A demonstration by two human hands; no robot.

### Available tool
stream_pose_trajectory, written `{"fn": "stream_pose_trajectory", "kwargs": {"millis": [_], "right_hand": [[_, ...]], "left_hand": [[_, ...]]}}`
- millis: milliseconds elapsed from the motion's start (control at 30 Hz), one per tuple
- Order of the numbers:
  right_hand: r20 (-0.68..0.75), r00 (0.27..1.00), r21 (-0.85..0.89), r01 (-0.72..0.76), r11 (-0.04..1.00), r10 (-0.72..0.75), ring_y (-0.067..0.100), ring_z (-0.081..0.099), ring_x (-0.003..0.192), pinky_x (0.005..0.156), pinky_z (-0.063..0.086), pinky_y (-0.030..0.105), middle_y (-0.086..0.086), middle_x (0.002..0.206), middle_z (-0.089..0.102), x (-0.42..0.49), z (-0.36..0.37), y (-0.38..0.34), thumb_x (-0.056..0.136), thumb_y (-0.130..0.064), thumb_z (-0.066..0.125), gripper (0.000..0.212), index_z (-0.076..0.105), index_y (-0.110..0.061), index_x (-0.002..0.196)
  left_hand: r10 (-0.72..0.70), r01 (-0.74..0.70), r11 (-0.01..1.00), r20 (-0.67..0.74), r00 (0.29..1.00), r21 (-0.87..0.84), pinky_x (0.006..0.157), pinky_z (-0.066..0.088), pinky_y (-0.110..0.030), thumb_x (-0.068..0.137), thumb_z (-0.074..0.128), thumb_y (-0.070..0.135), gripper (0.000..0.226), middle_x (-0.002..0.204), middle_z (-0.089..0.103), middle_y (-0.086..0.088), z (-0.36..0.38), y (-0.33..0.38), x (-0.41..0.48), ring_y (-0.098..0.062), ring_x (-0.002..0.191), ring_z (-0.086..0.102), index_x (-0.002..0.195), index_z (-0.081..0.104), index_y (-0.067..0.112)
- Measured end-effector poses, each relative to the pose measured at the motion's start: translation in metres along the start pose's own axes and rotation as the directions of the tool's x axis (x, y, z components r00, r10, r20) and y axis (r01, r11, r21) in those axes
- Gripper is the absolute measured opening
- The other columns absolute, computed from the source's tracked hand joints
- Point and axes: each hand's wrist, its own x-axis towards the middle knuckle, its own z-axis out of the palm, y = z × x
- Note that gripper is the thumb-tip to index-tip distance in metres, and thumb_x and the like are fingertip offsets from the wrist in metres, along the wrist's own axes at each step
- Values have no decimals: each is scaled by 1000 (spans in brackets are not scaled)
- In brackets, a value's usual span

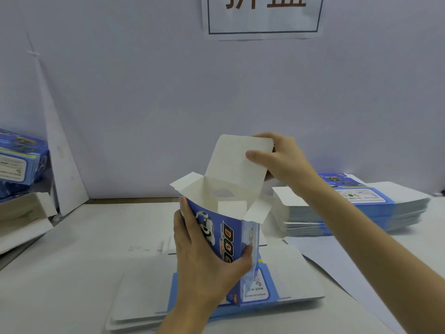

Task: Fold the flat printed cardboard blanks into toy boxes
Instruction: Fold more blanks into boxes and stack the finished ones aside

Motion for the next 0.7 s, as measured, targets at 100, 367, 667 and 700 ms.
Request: {"fn": "stream_pose_trajectory", "kwargs": {"millis": [100, 367, 667, 700], "right_hand": [[-28, 998, -39, 54, 998, -56, 23, 66, 88, 63, 61, 37, 6, 106, 62, -2, 3, 7, 89, -9, 62, 37, 58, -22, 123], [-64, 992, 122, 113, 986, -106, 23, 61, 84, 66, 55, 40, 3, 100, 66, -9, 0, 35, 93, -5, 57, 34, 65, -32, 111], [-60, 998, 116, -20, 993, 27, 14, 64, 64, 55, 53, 26, 0, 73, 71, 0, -1, 22, 88, -32, 66, 15, 75, -22, 81], [-82, 993, 157, -75, 985, 89, 13, 63, 60, 54, 52, 25, -2, 69, 70, 5, -2, 18, 87, -35, 67, 19, 75, -20, 77]], "left_hand": [[3, -3, 1000, 5, 1000, 7, 104, 45, -45, 51, 73, 66, 128, 150, 17, 8, -1, 0, 0, -14, 138, 27, 140, -18, 50], [2, -3, 1000, 25, 1000, 29, 106, 44, -46, 49, 69, 71, 133, 150, 13, 13, -1, 1, -1, -13, 139, 24, 141, -25, 48], [-1, 0, 1000, 25, 1000, 30, 107, 41, -41, 49, 64, 75, 131, 152, 11, 13, -1, 2, -2, -12, 140, 22, 140, -25, 47], [0, -2, 999, 32, 1000, 35, 108, 40, -41, 48, 64, 76, 131, 153, 10, 13, -1, 1, -2, -12, 141, 21, 141, -25, 47]]}}
